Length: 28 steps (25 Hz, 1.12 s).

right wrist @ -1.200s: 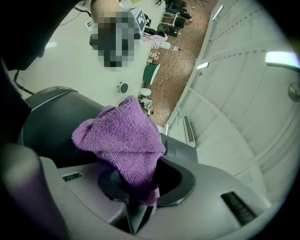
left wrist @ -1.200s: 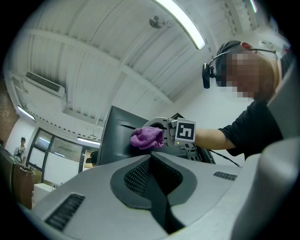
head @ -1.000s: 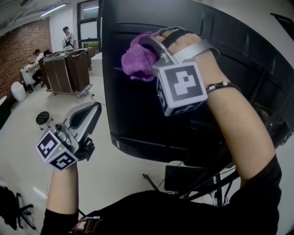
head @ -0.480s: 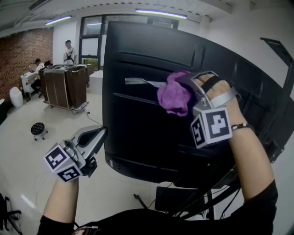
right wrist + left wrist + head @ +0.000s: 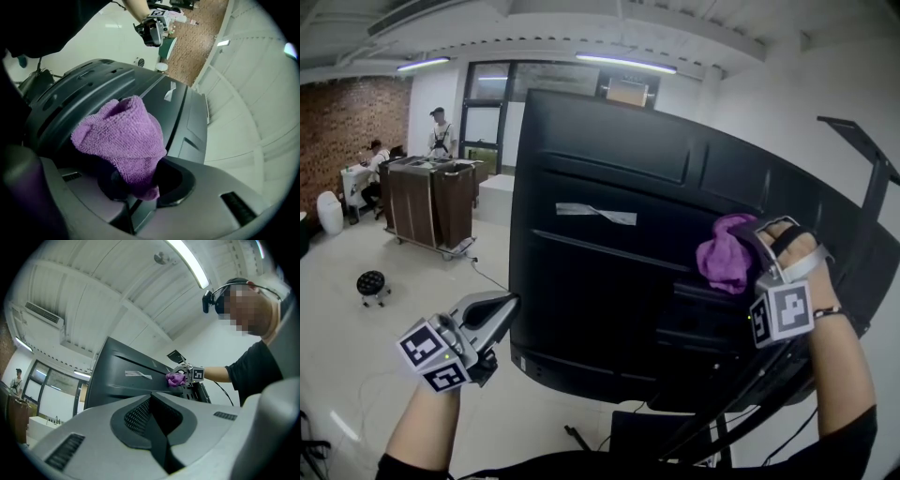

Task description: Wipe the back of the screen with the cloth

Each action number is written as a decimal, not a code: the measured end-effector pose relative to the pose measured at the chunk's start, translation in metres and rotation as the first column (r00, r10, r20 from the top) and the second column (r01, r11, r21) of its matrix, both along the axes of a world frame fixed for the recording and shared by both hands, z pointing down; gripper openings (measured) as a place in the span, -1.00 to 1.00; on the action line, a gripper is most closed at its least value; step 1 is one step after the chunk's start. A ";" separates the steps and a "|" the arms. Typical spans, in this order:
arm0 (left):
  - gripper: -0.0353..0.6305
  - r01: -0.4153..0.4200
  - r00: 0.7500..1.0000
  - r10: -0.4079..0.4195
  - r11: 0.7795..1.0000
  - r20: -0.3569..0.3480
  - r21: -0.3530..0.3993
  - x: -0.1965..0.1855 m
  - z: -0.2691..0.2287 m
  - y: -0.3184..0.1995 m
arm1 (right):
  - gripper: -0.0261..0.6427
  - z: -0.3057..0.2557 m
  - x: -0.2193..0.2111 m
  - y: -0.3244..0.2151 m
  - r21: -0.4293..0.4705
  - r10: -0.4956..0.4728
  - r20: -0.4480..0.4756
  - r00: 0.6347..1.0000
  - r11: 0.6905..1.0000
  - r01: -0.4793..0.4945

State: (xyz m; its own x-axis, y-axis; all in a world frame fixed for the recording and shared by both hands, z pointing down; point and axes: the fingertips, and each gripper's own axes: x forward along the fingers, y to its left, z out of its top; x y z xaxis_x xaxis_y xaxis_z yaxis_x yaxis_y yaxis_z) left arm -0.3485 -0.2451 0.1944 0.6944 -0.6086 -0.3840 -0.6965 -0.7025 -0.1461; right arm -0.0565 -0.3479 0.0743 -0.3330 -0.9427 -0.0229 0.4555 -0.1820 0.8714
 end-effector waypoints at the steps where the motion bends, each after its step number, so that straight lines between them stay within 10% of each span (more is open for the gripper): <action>1: -0.91 -0.001 1.000 0.001 1.000 0.000 0.000 0.000 0.000 0.000 | -0.64 -0.001 0.011 -0.001 0.009 0.030 -0.017 0.999 1.000 -0.030; 10: -0.91 0.008 1.000 -0.008 1.000 -0.008 -0.004 -0.008 0.004 -0.003 | -0.64 0.000 0.043 0.005 -0.070 0.125 0.028 0.992 0.990 -0.123; 14: -0.91 0.007 1.000 -0.008 1.000 -0.019 -0.004 -0.011 0.005 -0.007 | -0.64 0.003 -0.050 0.025 -0.156 -0.112 0.151 0.982 0.978 0.136; 18: -0.91 -0.001 1.000 0.001 1.000 -0.023 -0.002 -0.007 0.006 -0.009 | -0.64 0.035 -0.164 0.029 -0.322 -0.251 0.187 0.950 0.898 0.300; 24: -0.91 -0.010 1.000 0.009 1.000 -0.029 -0.002 -0.008 0.007 -0.006 | -0.64 0.066 -0.278 0.033 -0.423 -0.264 0.167 0.950 0.851 0.311; 28: -0.91 -0.007 0.999 0.007 1.000 -0.039 -0.004 -0.013 0.009 -0.004 | -0.64 0.066 -0.268 0.023 -0.458 -0.221 0.184 0.958 0.843 0.282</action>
